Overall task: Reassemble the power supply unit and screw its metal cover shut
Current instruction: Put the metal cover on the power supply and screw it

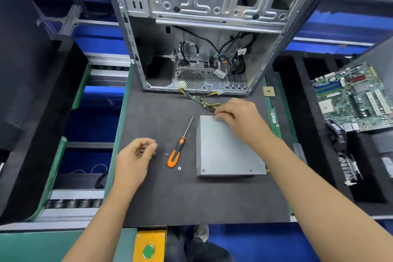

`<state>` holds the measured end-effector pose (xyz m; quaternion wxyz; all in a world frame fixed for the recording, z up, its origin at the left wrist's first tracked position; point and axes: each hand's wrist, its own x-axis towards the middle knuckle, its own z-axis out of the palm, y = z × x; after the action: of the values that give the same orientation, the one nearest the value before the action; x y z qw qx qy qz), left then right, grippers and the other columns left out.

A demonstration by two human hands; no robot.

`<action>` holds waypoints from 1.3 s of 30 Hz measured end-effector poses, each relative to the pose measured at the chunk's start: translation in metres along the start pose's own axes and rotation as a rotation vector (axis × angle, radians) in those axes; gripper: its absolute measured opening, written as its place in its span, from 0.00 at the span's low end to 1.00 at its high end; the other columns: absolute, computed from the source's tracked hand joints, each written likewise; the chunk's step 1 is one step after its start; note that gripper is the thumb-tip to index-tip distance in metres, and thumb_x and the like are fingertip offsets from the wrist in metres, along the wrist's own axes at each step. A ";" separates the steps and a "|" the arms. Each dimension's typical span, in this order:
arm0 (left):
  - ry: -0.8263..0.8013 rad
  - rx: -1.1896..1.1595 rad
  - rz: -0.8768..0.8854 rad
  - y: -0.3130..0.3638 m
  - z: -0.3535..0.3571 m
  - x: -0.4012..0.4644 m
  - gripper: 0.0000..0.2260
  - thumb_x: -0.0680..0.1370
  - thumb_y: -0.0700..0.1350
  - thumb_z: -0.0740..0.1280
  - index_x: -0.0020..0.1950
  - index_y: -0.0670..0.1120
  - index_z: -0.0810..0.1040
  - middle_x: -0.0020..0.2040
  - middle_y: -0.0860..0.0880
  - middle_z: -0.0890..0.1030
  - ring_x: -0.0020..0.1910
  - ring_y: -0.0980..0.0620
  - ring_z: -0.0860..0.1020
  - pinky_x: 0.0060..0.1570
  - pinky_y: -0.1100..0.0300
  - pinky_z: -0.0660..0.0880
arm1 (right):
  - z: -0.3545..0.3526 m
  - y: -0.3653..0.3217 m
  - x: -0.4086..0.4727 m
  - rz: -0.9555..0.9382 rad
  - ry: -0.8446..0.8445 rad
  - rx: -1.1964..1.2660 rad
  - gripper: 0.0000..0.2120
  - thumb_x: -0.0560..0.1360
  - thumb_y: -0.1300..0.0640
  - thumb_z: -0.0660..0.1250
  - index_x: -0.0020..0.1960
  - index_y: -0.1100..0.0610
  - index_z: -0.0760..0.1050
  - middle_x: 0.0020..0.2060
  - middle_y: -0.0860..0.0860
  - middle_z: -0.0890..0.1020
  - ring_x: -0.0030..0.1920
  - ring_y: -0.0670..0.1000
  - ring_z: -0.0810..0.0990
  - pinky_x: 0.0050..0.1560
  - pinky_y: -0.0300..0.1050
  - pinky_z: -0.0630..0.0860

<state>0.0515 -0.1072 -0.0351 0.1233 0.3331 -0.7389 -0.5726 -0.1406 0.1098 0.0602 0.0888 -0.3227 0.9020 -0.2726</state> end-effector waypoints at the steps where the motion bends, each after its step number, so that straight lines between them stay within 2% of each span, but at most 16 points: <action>1: -0.003 0.000 0.001 -0.001 0.000 0.000 0.09 0.78 0.39 0.71 0.44 0.54 0.82 0.37 0.53 0.83 0.36 0.57 0.81 0.42 0.68 0.76 | 0.003 -0.001 0.001 -0.003 -0.005 -0.007 0.04 0.75 0.62 0.71 0.47 0.59 0.85 0.43 0.55 0.82 0.49 0.57 0.79 0.53 0.55 0.75; 7: -0.022 -0.006 -0.019 -0.009 -0.003 0.000 0.10 0.78 0.41 0.70 0.43 0.57 0.82 0.38 0.52 0.84 0.39 0.55 0.82 0.46 0.59 0.78 | 0.006 -0.004 0.005 0.039 -0.030 -0.042 0.05 0.76 0.61 0.70 0.49 0.60 0.85 0.46 0.56 0.82 0.51 0.57 0.78 0.54 0.53 0.74; 13: -0.028 0.023 -0.011 -0.013 -0.002 0.000 0.12 0.78 0.42 0.71 0.44 0.61 0.81 0.39 0.55 0.84 0.40 0.56 0.82 0.45 0.61 0.77 | -0.002 -0.010 0.016 0.051 -0.185 -0.149 0.07 0.76 0.60 0.69 0.50 0.58 0.85 0.48 0.55 0.82 0.52 0.56 0.77 0.56 0.51 0.72; 22: -0.020 0.024 -0.039 -0.023 -0.003 -0.001 0.11 0.79 0.43 0.71 0.45 0.61 0.82 0.41 0.56 0.84 0.42 0.57 0.83 0.46 0.61 0.78 | -0.001 -0.009 0.018 0.046 -0.219 -0.175 0.08 0.77 0.59 0.69 0.54 0.58 0.84 0.51 0.57 0.82 0.54 0.58 0.77 0.57 0.51 0.73; 28: -0.013 0.043 -0.065 -0.026 -0.003 0.000 0.06 0.78 0.44 0.71 0.46 0.57 0.81 0.41 0.57 0.84 0.43 0.57 0.83 0.48 0.59 0.79 | 0.000 -0.007 0.013 0.030 -0.167 -0.144 0.08 0.77 0.61 0.69 0.53 0.60 0.84 0.49 0.57 0.82 0.52 0.58 0.78 0.55 0.51 0.73; 39: -0.012 0.021 -0.058 -0.023 -0.002 -0.002 0.07 0.79 0.42 0.70 0.46 0.55 0.81 0.40 0.57 0.84 0.40 0.58 0.82 0.44 0.64 0.77 | 0.002 -0.006 0.008 0.048 -0.119 -0.087 0.07 0.77 0.61 0.70 0.53 0.59 0.85 0.47 0.56 0.81 0.51 0.57 0.78 0.55 0.53 0.74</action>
<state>0.0619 -0.1105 -0.0559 0.0986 0.3523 -0.7356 -0.5701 -0.1429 0.1004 0.0619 0.1345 -0.3203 0.9136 -0.2113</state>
